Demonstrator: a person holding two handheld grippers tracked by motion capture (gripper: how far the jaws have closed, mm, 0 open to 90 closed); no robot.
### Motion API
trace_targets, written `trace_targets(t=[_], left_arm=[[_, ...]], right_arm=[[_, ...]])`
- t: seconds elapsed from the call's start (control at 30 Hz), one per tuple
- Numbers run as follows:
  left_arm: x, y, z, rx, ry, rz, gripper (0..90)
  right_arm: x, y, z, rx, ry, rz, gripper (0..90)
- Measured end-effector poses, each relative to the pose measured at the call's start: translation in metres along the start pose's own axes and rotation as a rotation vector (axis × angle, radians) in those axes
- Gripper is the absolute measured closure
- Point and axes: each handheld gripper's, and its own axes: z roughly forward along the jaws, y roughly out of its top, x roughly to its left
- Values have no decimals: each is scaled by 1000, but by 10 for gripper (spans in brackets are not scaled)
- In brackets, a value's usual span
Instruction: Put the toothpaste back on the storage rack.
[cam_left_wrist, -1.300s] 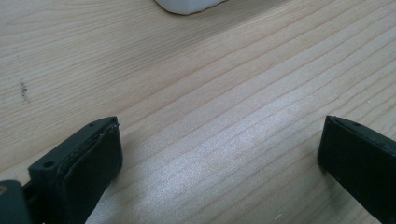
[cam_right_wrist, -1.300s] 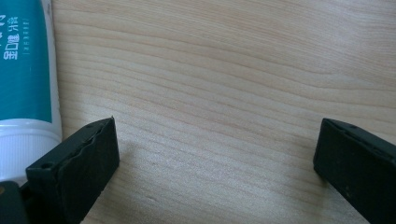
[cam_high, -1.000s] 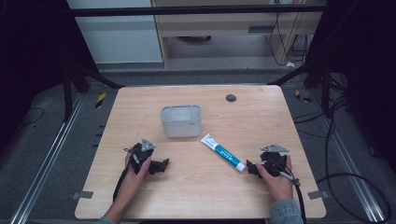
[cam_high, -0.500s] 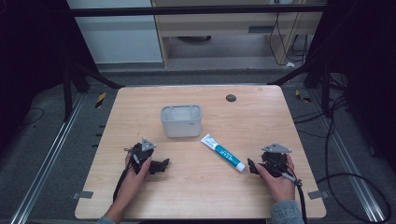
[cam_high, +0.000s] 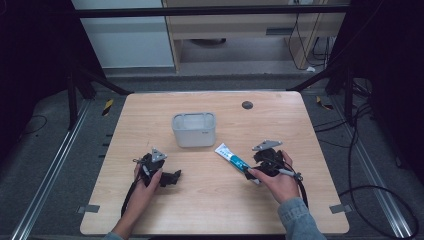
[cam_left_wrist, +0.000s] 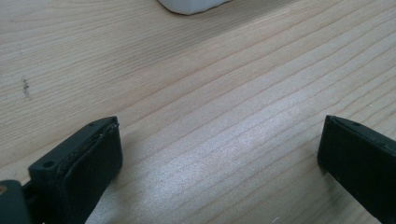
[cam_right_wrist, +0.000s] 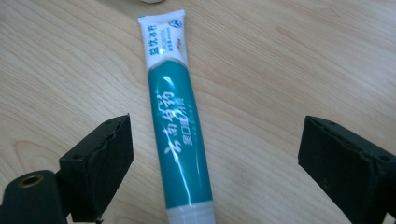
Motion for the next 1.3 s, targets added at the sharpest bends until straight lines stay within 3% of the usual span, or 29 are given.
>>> trace_targets(t=[0.23,0.5,1.03,1.3], left_arm=[[0,0,0,0,-2,-1,0],[0,1,1,-3,-2,-1,0],[2,2,3,-2,-10,10,0],[2,2,3,-2,-11,11,0]], right_arm=[[6,32,6,71,26,-70,226],[4,57,17,143,55,-111,358],[-1,74,49,269,99,-131,361],[1,80,55,284,104,-133,323]])
